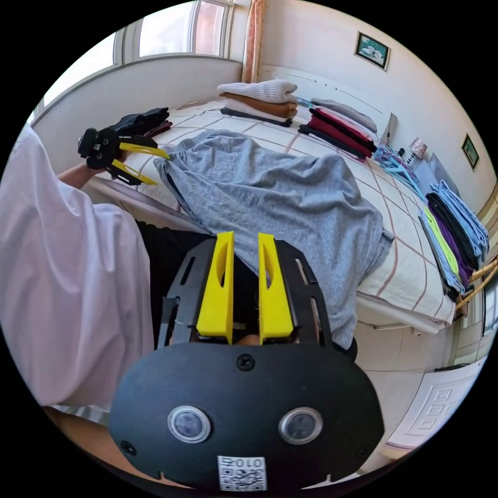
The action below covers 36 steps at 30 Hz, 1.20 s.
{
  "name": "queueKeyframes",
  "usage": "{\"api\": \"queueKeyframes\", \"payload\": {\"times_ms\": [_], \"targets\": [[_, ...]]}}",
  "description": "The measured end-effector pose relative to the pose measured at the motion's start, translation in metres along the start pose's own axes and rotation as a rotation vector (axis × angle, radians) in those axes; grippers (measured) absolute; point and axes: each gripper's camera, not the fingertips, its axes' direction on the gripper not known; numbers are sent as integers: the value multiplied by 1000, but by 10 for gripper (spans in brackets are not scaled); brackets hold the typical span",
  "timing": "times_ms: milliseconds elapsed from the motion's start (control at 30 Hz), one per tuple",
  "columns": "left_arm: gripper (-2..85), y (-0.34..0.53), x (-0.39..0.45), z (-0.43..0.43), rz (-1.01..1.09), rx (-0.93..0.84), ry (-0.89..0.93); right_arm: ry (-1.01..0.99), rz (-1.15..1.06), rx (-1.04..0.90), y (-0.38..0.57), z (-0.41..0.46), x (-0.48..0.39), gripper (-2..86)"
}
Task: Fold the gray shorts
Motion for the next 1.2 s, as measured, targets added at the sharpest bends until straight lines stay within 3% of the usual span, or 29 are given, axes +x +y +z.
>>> {"api": "queueKeyframes", "payload": {"times_ms": [233, 300, 533, 767, 1100, 1200], "targets": [[102, -16, -8, 9, 111, -6, 33, 52, 105, -40, 30, 1, 8, 75], [89, -14, -17, 4, 92, 7, 71, 147, 120, -110, 48, 9, 8, 87], [51, 0, -100, -35, -147, 122, 170, 299, -22, -165, 62, 18, 7, 111], [37, -11, -147, -66, -147, 119, 113, 318, -230, -206, 51, 59, -40, 128], [32, 5, -180, -86, -184, 138, 110, 391, -74, -113, 65, 81, -68, 113], [30, 17, -195, -90, -215, 154, 104, 476, -8, -113, 80, 82, -68, 55]]}}
